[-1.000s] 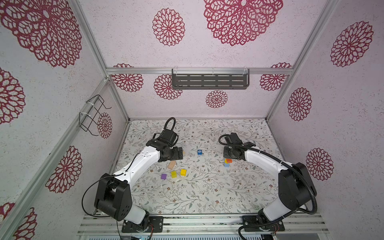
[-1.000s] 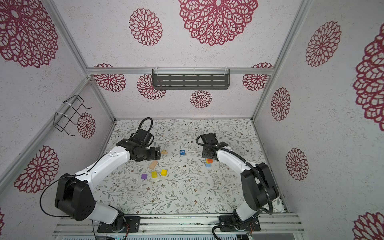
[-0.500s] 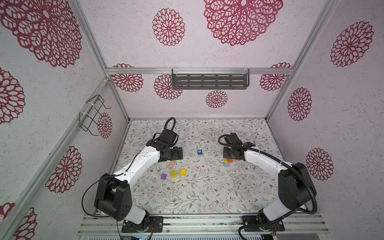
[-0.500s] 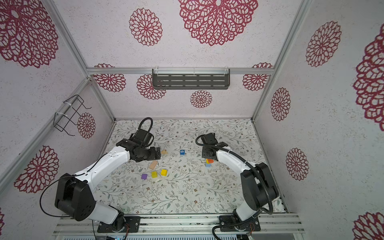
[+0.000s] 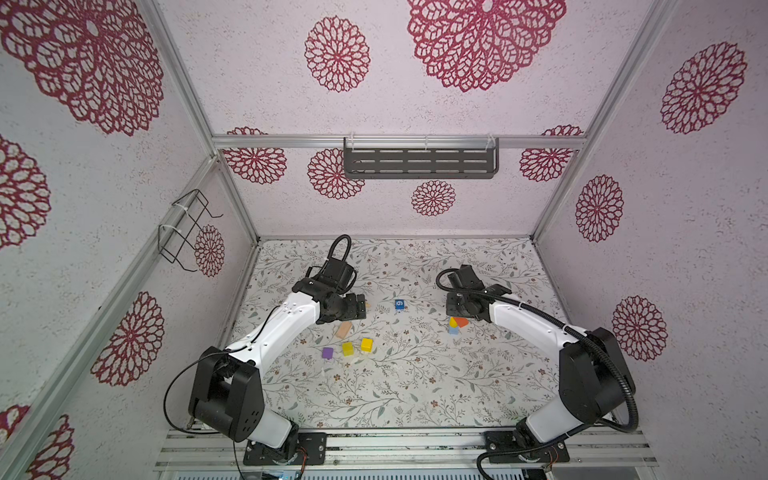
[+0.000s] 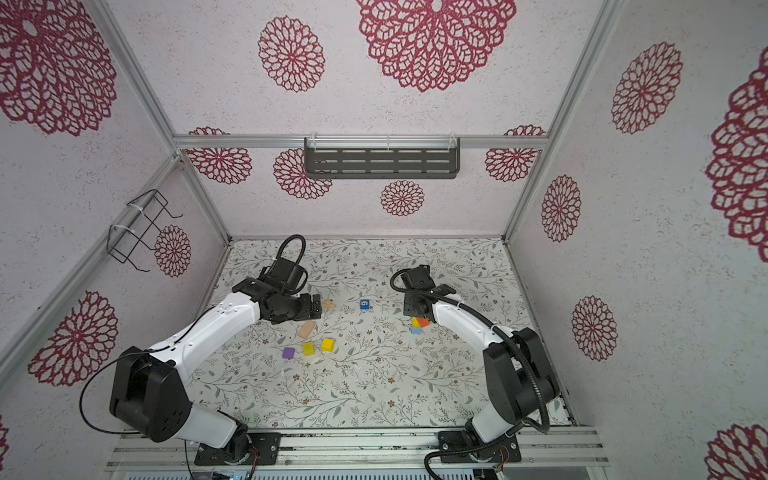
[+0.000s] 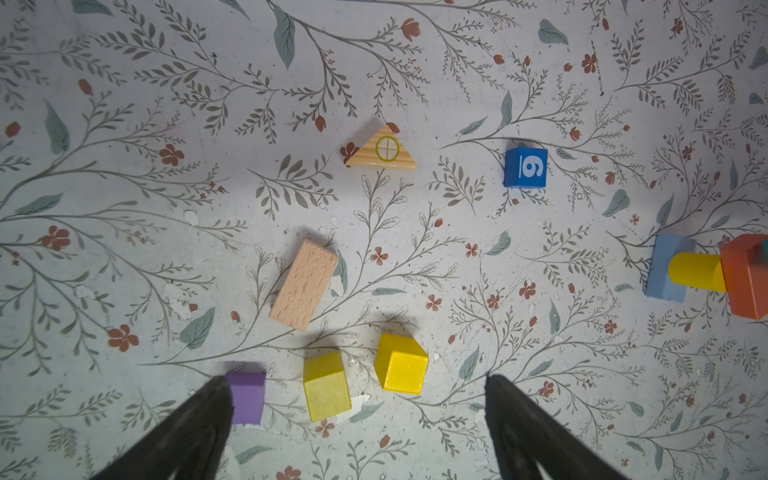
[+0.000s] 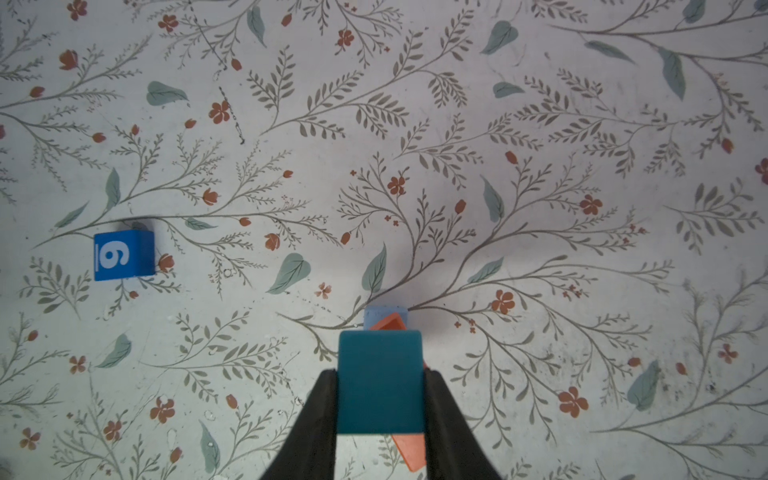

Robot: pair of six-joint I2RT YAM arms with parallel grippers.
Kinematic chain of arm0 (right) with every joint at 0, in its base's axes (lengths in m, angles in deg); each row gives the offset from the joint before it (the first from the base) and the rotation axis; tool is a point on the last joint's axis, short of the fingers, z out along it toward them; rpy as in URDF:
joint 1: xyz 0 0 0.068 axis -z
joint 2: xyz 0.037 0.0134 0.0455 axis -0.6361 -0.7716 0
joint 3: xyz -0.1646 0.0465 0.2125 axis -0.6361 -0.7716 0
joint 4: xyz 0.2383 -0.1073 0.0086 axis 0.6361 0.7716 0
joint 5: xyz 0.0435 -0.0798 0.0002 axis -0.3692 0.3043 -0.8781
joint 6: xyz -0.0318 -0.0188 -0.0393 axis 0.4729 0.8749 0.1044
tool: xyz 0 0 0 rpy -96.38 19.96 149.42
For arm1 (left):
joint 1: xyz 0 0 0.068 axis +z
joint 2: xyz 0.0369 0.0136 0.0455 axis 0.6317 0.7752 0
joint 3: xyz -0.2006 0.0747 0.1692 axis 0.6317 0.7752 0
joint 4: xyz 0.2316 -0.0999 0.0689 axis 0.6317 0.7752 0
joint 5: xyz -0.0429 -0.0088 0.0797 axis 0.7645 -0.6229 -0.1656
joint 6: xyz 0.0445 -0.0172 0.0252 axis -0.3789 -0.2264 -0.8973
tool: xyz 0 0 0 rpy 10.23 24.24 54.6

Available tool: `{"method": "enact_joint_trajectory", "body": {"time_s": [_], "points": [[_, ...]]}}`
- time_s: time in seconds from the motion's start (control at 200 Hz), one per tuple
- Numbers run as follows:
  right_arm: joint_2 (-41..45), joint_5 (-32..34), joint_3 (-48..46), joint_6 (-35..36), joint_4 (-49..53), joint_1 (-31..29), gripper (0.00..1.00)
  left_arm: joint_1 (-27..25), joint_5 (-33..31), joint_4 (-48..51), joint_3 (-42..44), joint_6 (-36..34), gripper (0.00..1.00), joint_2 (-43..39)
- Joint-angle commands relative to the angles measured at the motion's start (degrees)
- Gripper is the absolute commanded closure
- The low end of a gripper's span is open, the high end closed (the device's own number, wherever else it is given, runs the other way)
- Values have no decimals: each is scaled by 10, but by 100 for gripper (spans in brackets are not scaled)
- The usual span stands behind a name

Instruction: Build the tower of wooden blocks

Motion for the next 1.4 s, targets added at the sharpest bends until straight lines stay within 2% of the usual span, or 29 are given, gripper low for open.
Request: {"method": "enact_joint_trajectory", "body": {"time_s": [0.0, 0.47, 0.896, 1.391], "points": [[36, 22, 1, 8, 8, -2, 73, 3, 0, -11, 7, 6, 3, -9], [69, 11, -29, 36, -1, 0, 72, 3, -2, -13, 12, 9, 3, -11], [48, -10, -39, 39, -19, 0, 71, 3, -2, -13, 13, 9, 3, -10], [30, -5, -47, 43, -35, -1, 69, 3, -2, -13, 15, 9, 3, -9]]}}
